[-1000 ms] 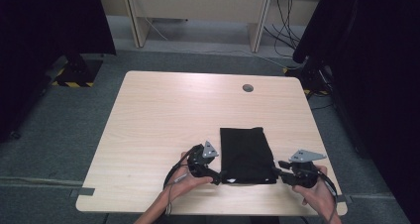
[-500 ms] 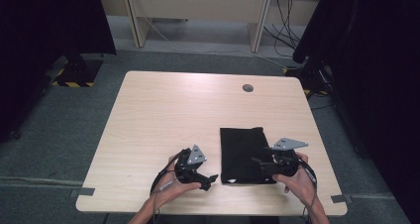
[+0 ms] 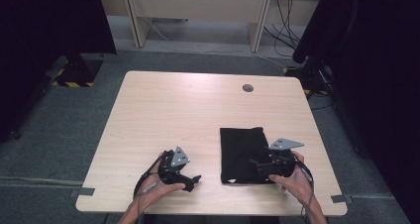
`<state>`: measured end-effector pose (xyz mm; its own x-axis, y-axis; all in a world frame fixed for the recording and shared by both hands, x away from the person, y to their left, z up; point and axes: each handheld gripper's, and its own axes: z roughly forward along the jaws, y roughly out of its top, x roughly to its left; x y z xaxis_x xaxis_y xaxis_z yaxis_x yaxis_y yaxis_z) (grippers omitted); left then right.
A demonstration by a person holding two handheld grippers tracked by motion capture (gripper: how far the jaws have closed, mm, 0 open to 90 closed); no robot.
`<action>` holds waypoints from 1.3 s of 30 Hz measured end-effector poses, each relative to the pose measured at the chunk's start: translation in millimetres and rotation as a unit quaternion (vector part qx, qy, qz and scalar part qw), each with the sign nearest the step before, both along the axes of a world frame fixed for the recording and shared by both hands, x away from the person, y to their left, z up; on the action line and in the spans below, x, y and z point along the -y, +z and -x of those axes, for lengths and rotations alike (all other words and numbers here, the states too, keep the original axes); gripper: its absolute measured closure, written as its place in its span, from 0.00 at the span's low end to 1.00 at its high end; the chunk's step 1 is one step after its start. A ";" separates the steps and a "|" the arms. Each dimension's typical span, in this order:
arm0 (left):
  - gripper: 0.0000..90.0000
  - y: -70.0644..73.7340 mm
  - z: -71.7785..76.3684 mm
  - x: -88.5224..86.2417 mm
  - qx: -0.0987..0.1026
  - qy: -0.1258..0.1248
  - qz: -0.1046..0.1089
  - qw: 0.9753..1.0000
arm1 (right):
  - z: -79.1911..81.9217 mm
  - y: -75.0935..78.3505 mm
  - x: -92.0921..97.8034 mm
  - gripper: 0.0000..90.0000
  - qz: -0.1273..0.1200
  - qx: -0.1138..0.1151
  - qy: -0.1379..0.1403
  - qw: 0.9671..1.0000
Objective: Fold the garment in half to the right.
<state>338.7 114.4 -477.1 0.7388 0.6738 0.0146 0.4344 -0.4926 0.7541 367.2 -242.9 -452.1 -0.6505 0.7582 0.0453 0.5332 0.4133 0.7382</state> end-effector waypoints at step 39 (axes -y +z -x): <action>0.00 -8.7 -5.9 -26.2 -0.028 0.044 -0.005 0.999 | -38.0 -22.1 -33.1 0.15 0.025 -0.009 0.023 0.999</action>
<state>344.6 140.6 -485.8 0.6768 0.7360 -0.0181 0.5182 -0.4587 0.7219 405.1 -209.8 -474.3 -0.6841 0.7291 0.0207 0.5259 0.4733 0.7067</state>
